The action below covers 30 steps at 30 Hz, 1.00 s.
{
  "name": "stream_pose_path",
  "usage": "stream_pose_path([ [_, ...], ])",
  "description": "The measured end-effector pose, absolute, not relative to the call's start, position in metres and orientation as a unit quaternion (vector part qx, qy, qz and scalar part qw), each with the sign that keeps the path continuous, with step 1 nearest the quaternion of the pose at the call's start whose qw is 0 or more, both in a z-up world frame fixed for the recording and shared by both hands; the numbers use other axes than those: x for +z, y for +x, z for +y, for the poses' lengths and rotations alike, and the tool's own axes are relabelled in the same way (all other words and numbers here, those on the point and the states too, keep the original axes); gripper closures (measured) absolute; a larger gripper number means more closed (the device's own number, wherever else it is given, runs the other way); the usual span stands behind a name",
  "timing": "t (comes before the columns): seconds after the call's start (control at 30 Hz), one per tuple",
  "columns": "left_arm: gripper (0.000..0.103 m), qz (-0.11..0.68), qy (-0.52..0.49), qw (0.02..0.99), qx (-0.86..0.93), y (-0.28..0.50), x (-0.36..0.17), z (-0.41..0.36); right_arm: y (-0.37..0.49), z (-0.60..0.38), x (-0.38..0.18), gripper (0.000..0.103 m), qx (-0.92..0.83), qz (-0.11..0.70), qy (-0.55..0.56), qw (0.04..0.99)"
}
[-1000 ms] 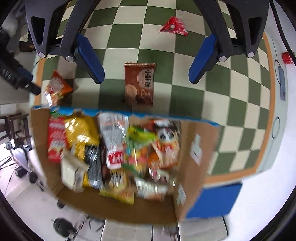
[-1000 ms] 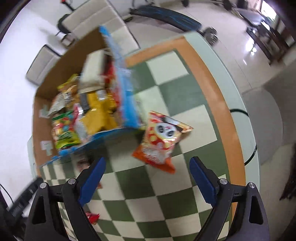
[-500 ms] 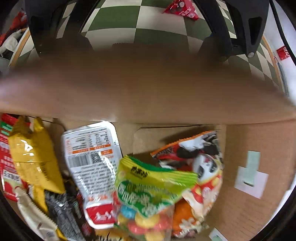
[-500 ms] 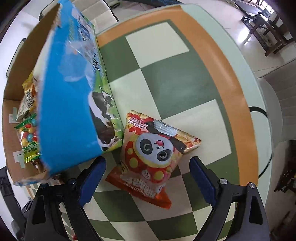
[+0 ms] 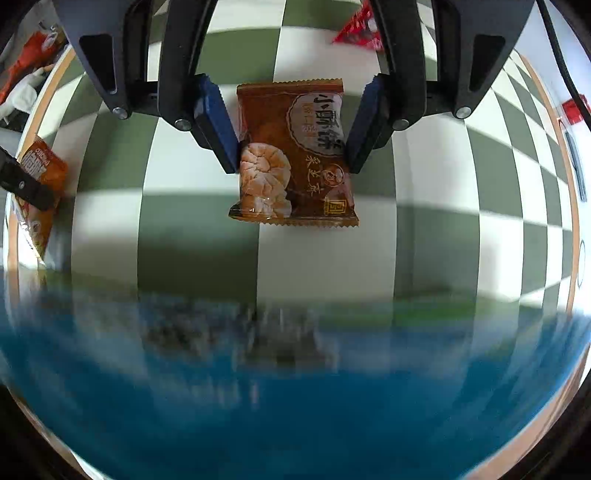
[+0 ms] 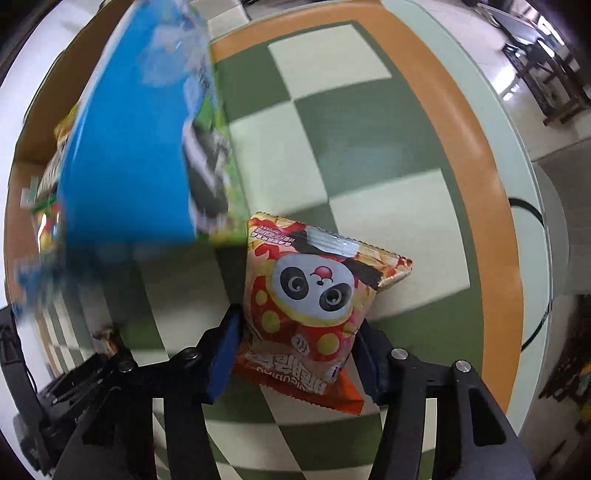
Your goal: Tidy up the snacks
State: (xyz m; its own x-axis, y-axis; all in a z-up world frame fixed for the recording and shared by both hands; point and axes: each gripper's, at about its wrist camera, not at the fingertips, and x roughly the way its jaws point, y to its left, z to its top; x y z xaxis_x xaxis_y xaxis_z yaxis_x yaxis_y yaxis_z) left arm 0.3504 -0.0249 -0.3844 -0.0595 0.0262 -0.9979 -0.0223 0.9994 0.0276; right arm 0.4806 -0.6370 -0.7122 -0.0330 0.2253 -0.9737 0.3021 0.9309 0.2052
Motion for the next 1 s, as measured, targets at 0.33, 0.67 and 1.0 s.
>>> stream_pose_path([
  [0.33,0.046,0.735,0.004,0.678,0.008,0.301,-0.388,-0.032,0.417,-0.608,-0.713,0.046,0.04,0.754,0.151,0.638],
  [0.67,0.044,0.743,-0.006,0.669,0.01,0.298,-0.4,-0.038,0.422,-0.592,-0.711,0.029,0.038,0.766,0.115,0.631],
  [1.0,0.044,0.748,-0.004,0.663,0.006,0.302,-0.4,-0.035,0.417,-0.57,-0.719,0.032,0.026,0.768,0.113,0.63],
])
